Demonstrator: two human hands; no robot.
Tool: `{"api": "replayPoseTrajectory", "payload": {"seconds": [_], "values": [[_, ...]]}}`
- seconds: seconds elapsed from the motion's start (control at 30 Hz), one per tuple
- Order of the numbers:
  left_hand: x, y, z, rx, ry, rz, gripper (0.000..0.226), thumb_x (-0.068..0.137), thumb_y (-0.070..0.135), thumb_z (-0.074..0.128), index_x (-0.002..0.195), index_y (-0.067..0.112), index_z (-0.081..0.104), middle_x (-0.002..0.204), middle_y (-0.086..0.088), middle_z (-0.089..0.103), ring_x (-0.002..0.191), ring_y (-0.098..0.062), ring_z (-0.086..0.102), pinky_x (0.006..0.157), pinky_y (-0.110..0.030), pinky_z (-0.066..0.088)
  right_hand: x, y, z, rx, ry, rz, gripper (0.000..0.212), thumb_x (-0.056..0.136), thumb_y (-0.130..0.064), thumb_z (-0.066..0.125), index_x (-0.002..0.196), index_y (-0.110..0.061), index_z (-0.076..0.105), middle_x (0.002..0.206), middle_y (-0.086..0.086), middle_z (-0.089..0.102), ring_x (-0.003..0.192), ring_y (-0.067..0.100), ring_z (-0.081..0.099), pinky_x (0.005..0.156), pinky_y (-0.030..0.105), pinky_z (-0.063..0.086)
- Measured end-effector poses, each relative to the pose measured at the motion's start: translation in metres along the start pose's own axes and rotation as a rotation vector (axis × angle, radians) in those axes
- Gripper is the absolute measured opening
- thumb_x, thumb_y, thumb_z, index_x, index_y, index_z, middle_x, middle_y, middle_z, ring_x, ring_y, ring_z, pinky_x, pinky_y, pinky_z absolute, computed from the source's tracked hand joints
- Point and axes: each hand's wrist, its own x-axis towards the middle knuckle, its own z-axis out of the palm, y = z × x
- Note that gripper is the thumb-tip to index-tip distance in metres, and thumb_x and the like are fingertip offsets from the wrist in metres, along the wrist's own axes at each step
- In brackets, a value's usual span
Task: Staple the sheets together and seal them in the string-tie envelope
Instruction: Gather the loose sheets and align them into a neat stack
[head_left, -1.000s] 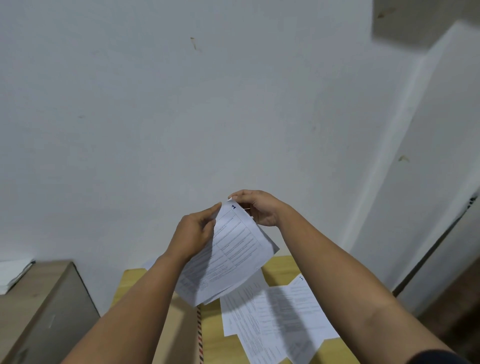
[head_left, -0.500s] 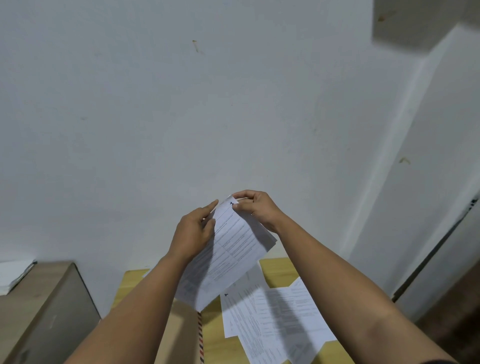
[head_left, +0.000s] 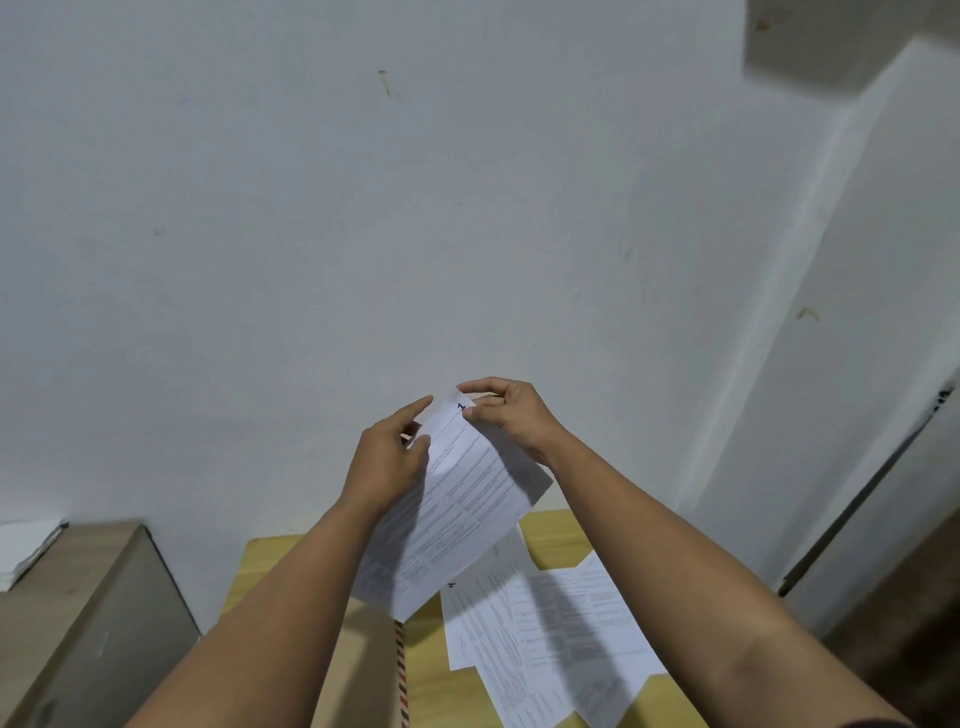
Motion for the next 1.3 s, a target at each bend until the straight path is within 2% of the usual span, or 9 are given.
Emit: {"api": "replayPoseTrajectory", "payload": {"seconds": [0.23,0.43,0.53,0.67,0.77,0.9,1.0,1.1,1.3], "values": [[-0.001,-0.009,0.020,-0.116,-0.064,-0.058,0.049,0.096,0.011,0.059,0.138,0.037,0.066,0.106,0.015,0.074,0.089,-0.002,0.067,0.080,-0.023,0.052,-0.015,0.031,-0.010,-0.071,0.052,0.009,0.036,0.097,-0.001,0.067,0.130,-0.013,0.070,0.082,0.013,0.067,0.073,0.008,0.072,0.069,0.018,0.056],[-0.003,-0.026,0.059,-0.126,-0.206,-0.145,0.051,0.097,0.004,0.055,0.136,0.034,0.067,0.095,0.037,0.069,0.084,0.013,0.065,0.073,-0.008,0.047,-0.015,0.079,-0.033,-0.060,0.067,0.150,0.035,0.095,0.001,0.068,0.129,-0.009,0.071,0.092,0.020,0.074,0.083,0.018,0.076,0.075,0.025,0.059],[0.001,-0.041,0.086,-0.104,-0.258,-0.194,0.049,0.096,0.004,0.055,0.136,0.029,0.068,0.106,0.025,0.073,0.082,0.017,0.065,0.077,-0.009,0.049,-0.018,0.112,-0.049,-0.049,0.049,0.242,0.036,0.095,0.000,0.068,0.130,-0.009,0.069,0.097,0.017,0.079,0.087,0.021,0.077,0.078,0.029,0.060],[0.009,-0.065,0.125,-0.048,-0.320,-0.257,0.049,0.095,0.003,0.054,0.135,0.026,0.069,0.120,0.010,0.075,0.065,0.007,0.063,0.079,-0.021,0.051,-0.022,0.176,-0.083,-0.163,0.143,0.329,0.050,0.094,-0.021,0.075,0.141,-0.024,0.058,0.061,-0.011,0.062,0.057,0.001,0.059,0.068,0.019,0.048],[0.018,-0.082,0.153,0.017,-0.360,-0.294,0.049,0.094,0.003,0.053,0.136,0.025,0.069,0.131,0.004,0.072,0.071,0.003,0.060,0.078,-0.020,0.047,-0.028,0.227,-0.129,-0.189,0.324,0.480,0.050,0.095,-0.021,0.073,0.141,-0.021,0.054,0.078,0.005,0.068,0.050,0.002,0.060,0.052,0.017,0.047],[0.034,-0.107,0.188,0.073,-0.433,-0.305,0.048,0.095,0.000,0.055,0.136,0.021,0.069,0.137,-0.002,0.070,0.097,-0.021,0.073,0.085,-0.023,0.046,-0.046,0.329,-0.205,-0.378,0.431,0.752,0.060,0.085,-0.042,0.071,0.137,-0.015,0.057,0.111,0.010,0.072,0.083,0.021,0.059,0.074,0.033,0.045],[0.045,-0.129,0.215,0.082,-0.455,-0.370,0.049,0.094,0.002,0.055,0.134,0.026,0.070,0.135,-0.005,0.071,0.064,0.002,0.064,0.074,-0.026,0.048,-0.062,0.360,-0.233,-0.463,0.399,0.932,0.050,0.090,-0.030,0.070,0.133,-0.006,0.062,0.116,0.015,0.068,0.098,0.028,0.062,0.079,0.035,0.045],[0.058,-0.145,0.241,0.084,-0.447,-0.446,0.047,0.095,0.006,0.057,0.132,0.030,0.071,0.132,-0.008,0.071,0.050,0.002,0.055,0.068,-0.026,0.045,-0.067,0.373,-0.246,-0.516,0.327,0.999,0.059,0.090,-0.023,0.072,0.145,-0.009,0.055,0.141,0.013,0.062,0.128,0.035,0.059,0.101,0.039,0.051],[0.080,-0.149,0.280,0.120,-0.477,-0.519,0.046,0.095,0.010,0.058,0.132,0.034,0.071,0.124,-0.017,0.073,0.045,-0.001,0.052,0.074,-0.026,0.044,-0.038,0.407,-0.252,-0.705,0.188,0.924,0.041,0.092,-0.031,0.066,0.129,-0.015,0.062,0.130,0.009,0.067,0.120,0.033,0.062,0.091,0.037,0.052]]}}
